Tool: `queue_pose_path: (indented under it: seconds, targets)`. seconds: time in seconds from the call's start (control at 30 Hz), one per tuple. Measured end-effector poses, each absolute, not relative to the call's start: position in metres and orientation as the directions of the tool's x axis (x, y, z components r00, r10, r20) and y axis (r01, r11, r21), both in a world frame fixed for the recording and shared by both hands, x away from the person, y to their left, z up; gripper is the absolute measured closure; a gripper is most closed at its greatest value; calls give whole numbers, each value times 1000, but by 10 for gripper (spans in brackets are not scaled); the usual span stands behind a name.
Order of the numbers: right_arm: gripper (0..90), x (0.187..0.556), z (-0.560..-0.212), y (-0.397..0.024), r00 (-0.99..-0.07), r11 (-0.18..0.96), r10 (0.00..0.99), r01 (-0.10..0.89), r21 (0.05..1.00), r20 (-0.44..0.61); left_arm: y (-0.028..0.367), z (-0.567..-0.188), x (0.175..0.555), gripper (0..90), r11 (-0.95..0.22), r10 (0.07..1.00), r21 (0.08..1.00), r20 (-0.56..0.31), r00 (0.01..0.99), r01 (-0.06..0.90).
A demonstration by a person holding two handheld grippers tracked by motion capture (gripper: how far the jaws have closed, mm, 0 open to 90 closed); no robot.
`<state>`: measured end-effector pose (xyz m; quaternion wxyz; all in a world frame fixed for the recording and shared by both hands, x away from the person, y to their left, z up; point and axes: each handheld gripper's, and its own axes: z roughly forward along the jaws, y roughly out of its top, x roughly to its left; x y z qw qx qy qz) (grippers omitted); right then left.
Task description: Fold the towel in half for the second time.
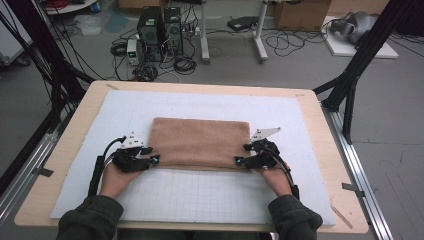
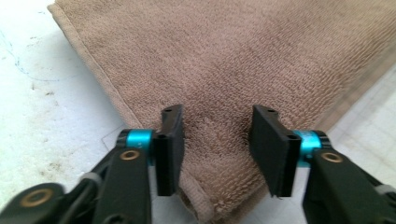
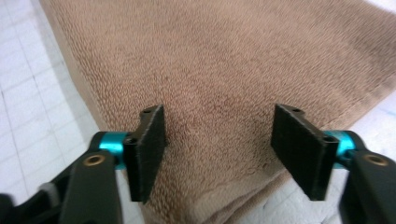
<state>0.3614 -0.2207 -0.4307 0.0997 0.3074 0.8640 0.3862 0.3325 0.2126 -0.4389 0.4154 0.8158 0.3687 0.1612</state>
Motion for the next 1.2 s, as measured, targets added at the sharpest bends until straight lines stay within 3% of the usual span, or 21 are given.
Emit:
queue_pose_path:
  seconds: [0.23,0.6,1.2]
  targets:
    - [222,355,-424,-219,-789,468,610,439,767,80,215,-431,326,387,-353,719,813,-80,690,463]
    - [143,344,-413,-220,-781,450,622,412,792,54,221,-420,315,321,-330,715,834,-85,694,442]
    - [124,333,-404,-225,-780,442,623,401,802,47,228,-415,312,224,-305,728,841,-97,679,447]
